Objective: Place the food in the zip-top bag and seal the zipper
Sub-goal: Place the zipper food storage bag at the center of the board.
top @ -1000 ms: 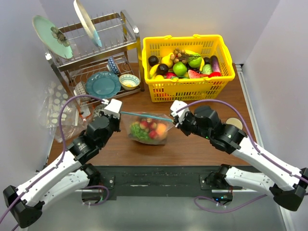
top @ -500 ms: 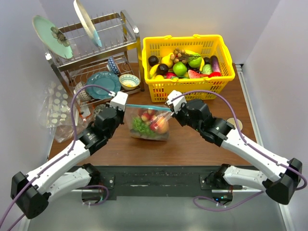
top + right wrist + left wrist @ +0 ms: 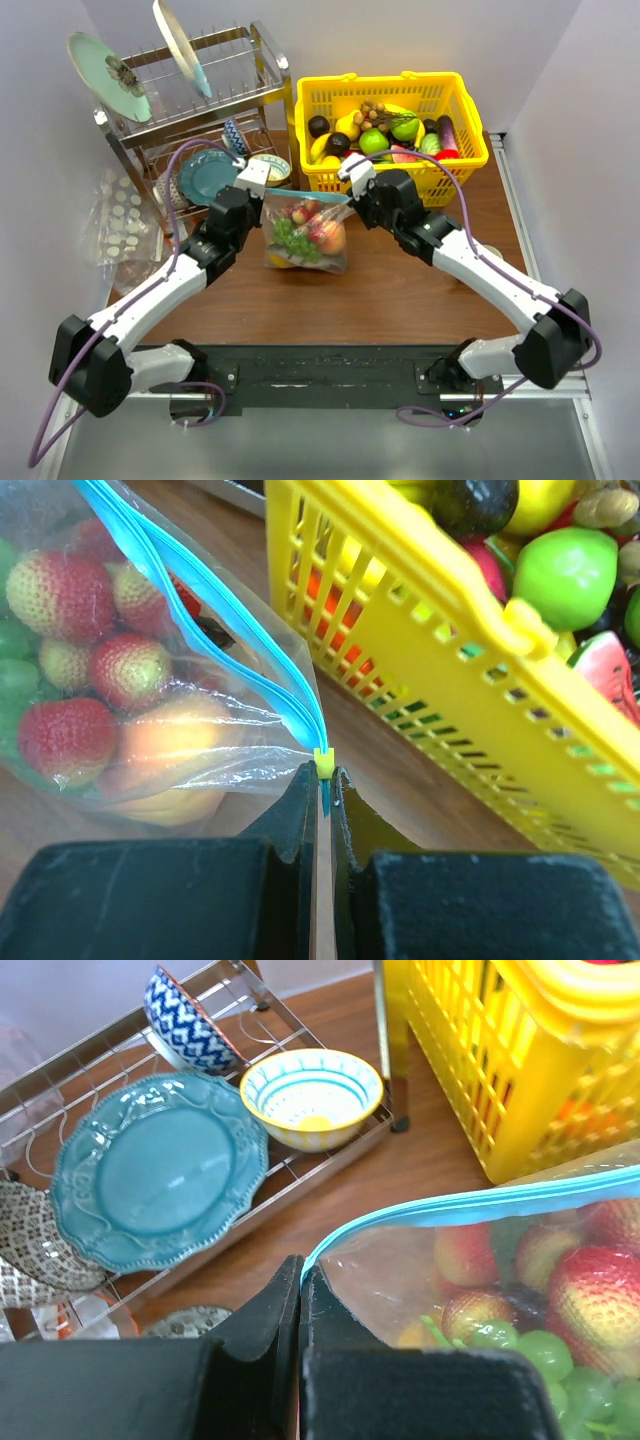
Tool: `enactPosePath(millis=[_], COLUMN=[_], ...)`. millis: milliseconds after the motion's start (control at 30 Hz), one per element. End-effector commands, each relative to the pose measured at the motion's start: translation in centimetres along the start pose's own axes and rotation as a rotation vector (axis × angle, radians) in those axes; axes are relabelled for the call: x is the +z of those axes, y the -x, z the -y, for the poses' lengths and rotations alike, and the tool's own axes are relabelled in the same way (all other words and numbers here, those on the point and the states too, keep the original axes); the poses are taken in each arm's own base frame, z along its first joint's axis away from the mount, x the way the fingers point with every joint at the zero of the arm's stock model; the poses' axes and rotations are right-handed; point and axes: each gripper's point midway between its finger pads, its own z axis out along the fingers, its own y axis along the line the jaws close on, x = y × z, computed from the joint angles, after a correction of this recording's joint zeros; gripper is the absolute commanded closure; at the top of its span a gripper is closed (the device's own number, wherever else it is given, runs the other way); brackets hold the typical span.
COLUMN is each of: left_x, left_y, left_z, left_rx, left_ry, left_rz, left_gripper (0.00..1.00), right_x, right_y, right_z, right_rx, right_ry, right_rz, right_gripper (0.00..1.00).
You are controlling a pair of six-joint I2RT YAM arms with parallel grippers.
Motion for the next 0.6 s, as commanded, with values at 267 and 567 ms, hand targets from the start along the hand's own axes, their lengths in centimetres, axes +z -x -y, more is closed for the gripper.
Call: enactPosePath(millis=[267, 567], left_x=[0.2, -5.2], left_y=[6.6, 8.4], left_z=[-1.9, -2.3], left_rx=[-0.076, -0.215], left_ry=[0.04, -0.039], left_rz=[0.193, 0.241], left_gripper=[0.42, 0.25], right_x=[0.6, -5.6], right_y=[6.9, 8.9], right_z=[2.6, 2.9], right_rx=[0.057, 0.247], right_ry=[-0.046, -0.044], right_rz=[0.158, 0.262], right_gripper=[0.42, 0.01])
